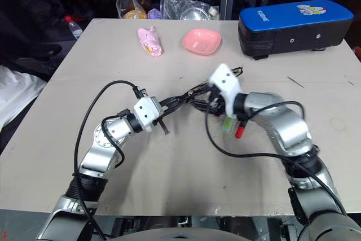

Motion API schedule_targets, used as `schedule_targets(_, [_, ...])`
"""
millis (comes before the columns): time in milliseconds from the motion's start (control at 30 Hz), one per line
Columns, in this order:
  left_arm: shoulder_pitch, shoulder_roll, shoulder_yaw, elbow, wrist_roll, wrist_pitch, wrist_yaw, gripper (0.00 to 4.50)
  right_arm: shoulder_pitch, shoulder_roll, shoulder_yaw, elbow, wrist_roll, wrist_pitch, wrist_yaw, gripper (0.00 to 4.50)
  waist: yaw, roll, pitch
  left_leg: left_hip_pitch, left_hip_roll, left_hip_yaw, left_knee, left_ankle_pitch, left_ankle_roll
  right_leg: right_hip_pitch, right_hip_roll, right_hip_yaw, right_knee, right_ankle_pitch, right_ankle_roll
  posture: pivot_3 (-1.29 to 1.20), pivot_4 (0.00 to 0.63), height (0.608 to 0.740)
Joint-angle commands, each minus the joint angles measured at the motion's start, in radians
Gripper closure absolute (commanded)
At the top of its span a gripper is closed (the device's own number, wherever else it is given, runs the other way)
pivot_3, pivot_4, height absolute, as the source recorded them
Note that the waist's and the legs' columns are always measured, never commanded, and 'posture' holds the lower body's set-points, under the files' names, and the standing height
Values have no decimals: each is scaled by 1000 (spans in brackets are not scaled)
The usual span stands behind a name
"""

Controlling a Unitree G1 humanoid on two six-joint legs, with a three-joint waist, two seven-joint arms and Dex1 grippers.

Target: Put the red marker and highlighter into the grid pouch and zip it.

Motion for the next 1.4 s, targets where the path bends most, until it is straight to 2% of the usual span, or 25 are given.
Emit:
schedule_targets(33, [-9,-3,19,-40,-7,10,19,4500,107,-14,-99,-142,29,21,-65,2155,0,0,0,0,0,0,0,0,0,0,0,0,0,0,0,0,150,737])
schedule_targets(200, [-15,-13,21,-62,-14,40,33,4500,322,51,-180,-228,-58,29,-284,2155,-9,0,0,1,0,0,0,0,0,0,1,0,2,0,0,0,150,737])
schedule_targets(333, [-24,-17,26,-78,-21,72,43,4500,473,121,-175,-266,-130,8,-415,2155,-7,0,0,1,0,-1,0,1,-1,0,1,0,2,0,0,0,150,737])
schedule_targets(433, [-31,-17,30,-84,-24,90,48,4500,526,202,-167,-264,-157,18,-505,2155,-14,0,0,2,0,-1,0,1,-2,0,1,1,3,0,0,0,150,737])
schedule_targets(667, [-44,-18,21,-87,-21,101,48,4500,496,372,-191,-236,-121,80,-612,2155,-13,0,0,2,0,-2,0,2,-3,0,2,1,4,0,0,0,150,737])
schedule_targets(767, [-47,-19,21,-87,-20,103,50,4500,470,409,-206,-240,-111,107,-628,2155,-13,0,0,2,0,-2,0,2,-3,0,2,1,4,0,0,0,150,737])
schedule_targets(1000, [-39,-19,21,-91,-14,104,57,4500,418,402,-219,-245,-106,124,-634,2155,-13,0,0,1,0,-2,0,2,-3,0,2,1,4,0,0,0,150,737])
schedule_targets(1200, [-34,-27,12,-93,-9,102,63,4500,409,408,-179,-208,-107,145,-635,2155,-13,0,0,2,0,-2,-1,2,-3,0,2,0,4,0,0,0,150,737])
schedule_targets(1400, [-38,-30,13,-81,-3,91,64,4500,404,380,-155,-156,-171,196,-692,2155,-13,-1,-1,2,0,-2,0,2,-3,0,2,0,4,0,0,0,150,737])
